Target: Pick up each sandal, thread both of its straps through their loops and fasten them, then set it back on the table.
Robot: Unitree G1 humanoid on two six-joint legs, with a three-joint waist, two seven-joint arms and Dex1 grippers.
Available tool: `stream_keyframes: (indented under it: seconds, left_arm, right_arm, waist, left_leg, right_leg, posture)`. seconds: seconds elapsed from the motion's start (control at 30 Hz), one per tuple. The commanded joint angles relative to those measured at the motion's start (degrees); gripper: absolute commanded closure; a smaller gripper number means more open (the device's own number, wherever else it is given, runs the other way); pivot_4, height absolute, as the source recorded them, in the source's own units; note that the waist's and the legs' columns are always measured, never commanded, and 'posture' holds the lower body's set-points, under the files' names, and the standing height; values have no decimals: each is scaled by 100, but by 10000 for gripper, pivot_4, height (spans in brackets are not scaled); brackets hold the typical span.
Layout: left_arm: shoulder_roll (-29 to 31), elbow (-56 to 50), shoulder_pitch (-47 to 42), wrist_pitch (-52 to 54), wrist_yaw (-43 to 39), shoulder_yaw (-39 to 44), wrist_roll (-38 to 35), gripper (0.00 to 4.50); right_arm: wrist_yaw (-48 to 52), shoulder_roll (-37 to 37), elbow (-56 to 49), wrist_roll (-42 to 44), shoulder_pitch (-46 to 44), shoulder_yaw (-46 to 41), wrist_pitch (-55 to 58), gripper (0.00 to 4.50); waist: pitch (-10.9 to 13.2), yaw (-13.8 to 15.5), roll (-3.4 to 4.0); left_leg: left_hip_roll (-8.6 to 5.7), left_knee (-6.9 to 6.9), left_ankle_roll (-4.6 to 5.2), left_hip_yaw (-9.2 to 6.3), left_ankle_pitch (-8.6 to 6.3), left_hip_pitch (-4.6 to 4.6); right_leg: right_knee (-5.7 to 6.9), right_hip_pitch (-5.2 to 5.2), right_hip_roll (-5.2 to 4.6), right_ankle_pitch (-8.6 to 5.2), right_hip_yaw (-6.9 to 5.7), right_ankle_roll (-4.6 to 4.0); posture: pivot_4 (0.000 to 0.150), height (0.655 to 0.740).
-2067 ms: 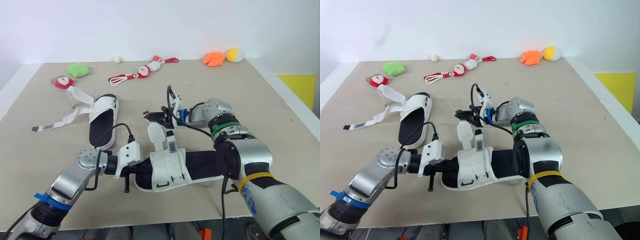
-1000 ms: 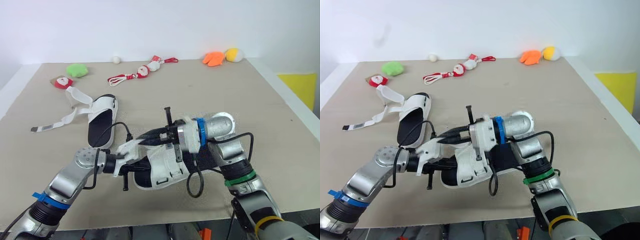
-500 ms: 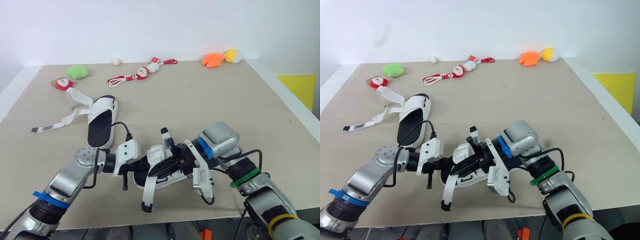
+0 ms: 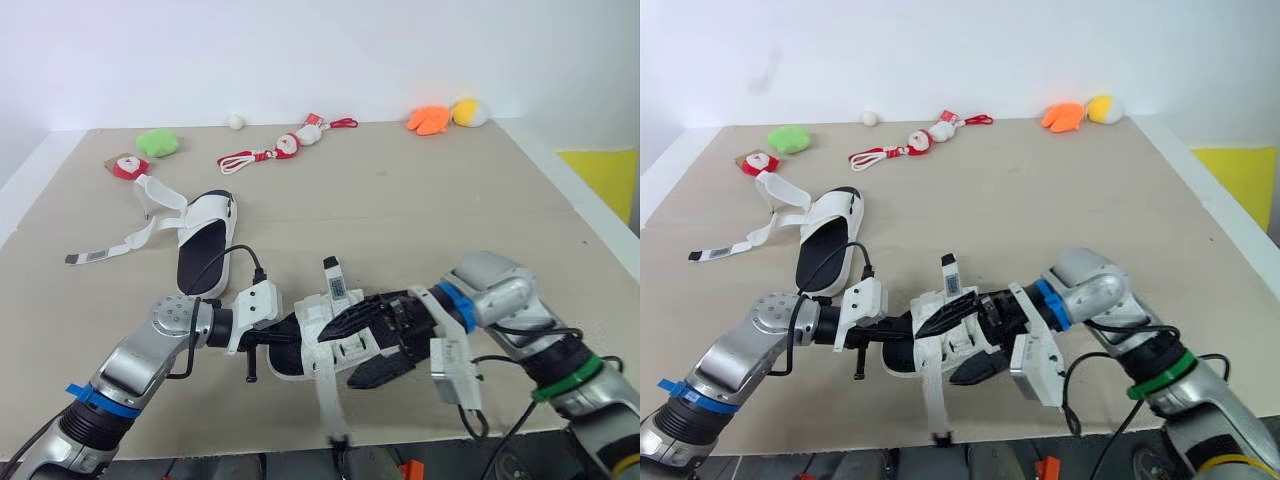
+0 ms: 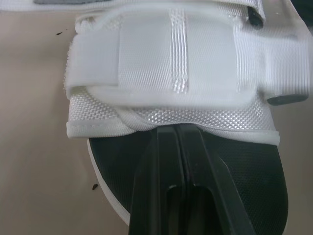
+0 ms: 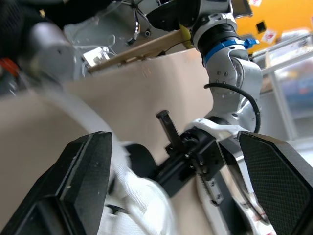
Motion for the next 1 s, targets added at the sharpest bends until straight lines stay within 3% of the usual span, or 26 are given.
stream_keyframes:
  seconds: [0.03,0.07,0.17,0.3,0.47,0.77,1.0]
  left_arm:
    - [60,185,162,123,-36,-203,136,45000]
    - [58,183,166,125,-39,-210,133,45000]
    - [44,155,197,133,-47,-238,123,45000]
    - [38,113,230,152,-53,-241,117,45000]
    - [42,103,261,152,-79,-258,116,45000]
    - [48,126,233,136,-110,-261,125,45000]
    - [56,76,238,187,-106,-248,115,45000]
  right_arm:
    - [-267,-398,-731,534,264,-342,1544,953]
    - [-302,-502,-853,575,359,-404,1896,953]
    - [-640,-1599,-1474,1326,828,-414,4646,953]
    - [-1038,-2410,-2084,3065,848,-524,7638,953]
    - [-2495,-1872,-1785,4772,641,-677,9959,953]
    - [-5542,-253,-658,7022,-153,-664,11128,953]
    - [-7280,89,-492,8758,-481,32,10819,953]
  waist:
    - [-1,-3,-1]
    - [-1,-2,-1]
    - [-3,25,3]
    - [-6,64,5]
    - [-6,77,-15]
    - [-4,83,-23]
    - [-5,71,-25]
  left_leg:
    - [0,0,0,0,0,0]
    - [0,0,0,1,0,0]
    - [-1,1,0,1,0,0]
    - [2,1,-12,9,-7,-3]
    - [5,1,-17,7,-10,-4]
    - [3,4,-19,0,-14,-23]
    - [5,5,-15,-2,-16,-25]
  right_leg:
    - [0,0,0,0,0,0]
    - [0,-1,0,0,0,0]
    - [0,-3,-1,1,-2,-1]
    - [-2,-10,-5,-5,-1,-3]
    - [-4,-11,0,-6,-3,-2]
    - [-11,-17,5,-11,-3,11]
    - [-11,-19,7,-9,-2,15]
  posture:
    - [1500,7400]
    - [1500,7400]
    - [1500,7400]
    - [1500,7400]
    - [1500,7400]
    - [1500,7400]
    - [1500,7400]
